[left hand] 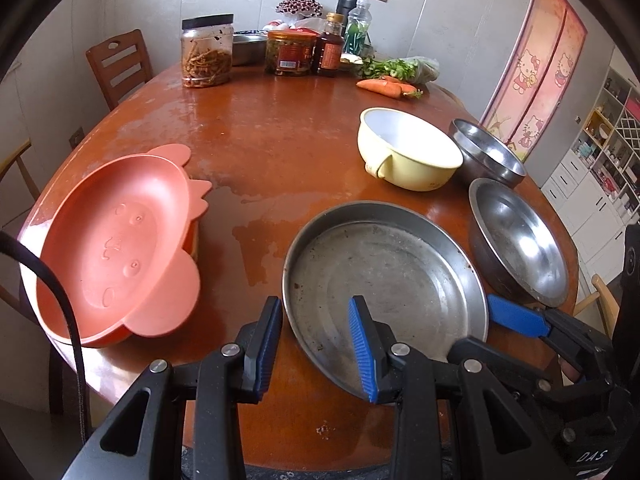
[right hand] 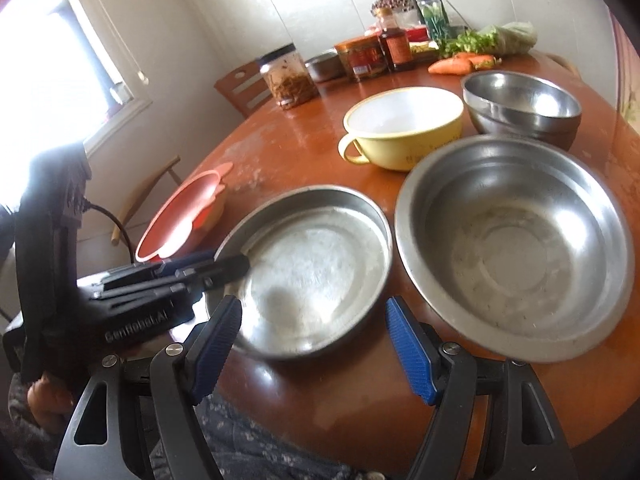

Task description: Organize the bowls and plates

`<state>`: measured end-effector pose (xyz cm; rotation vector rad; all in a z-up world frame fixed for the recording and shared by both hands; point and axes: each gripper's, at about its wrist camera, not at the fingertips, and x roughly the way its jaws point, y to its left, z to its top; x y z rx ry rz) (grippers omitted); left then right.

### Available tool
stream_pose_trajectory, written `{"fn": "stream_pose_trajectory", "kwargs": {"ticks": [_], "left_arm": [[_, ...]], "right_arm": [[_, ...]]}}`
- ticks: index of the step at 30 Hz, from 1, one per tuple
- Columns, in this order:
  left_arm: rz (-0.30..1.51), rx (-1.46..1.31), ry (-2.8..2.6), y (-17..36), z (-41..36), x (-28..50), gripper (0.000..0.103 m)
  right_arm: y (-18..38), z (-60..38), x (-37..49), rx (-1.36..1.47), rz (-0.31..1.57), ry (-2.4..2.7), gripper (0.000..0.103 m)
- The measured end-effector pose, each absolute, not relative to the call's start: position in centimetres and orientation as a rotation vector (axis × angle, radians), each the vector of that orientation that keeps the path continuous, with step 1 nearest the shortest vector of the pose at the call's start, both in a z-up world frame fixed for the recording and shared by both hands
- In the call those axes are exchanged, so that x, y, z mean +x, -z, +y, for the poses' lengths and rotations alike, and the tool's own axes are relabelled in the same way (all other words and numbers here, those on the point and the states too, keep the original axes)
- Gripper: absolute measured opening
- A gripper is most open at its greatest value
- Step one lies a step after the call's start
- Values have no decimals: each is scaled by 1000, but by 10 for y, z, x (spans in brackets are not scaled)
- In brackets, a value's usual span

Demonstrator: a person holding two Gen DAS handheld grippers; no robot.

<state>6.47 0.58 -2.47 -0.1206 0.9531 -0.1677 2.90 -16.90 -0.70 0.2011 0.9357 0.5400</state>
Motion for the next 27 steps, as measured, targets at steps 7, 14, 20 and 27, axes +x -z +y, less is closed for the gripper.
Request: {"fn": "stream_pose_trajectory", "kwargs": {"ticks": [7, 14, 20, 27], "left_arm": [[933, -96, 161, 30, 5, 65, 35], [901, -57, 141, 21, 5, 56, 35], [867, -60, 124, 9, 12, 48, 37], [842, -68, 114, 1, 20, 37, 37]], "right_arm": [[12, -161, 37, 170, 919, -483, 57], [11, -154, 36, 123, 917, -473, 56], [3, -147, 32, 105, 895, -502, 57], [-5, -140, 26, 78, 859, -522, 57]]}}
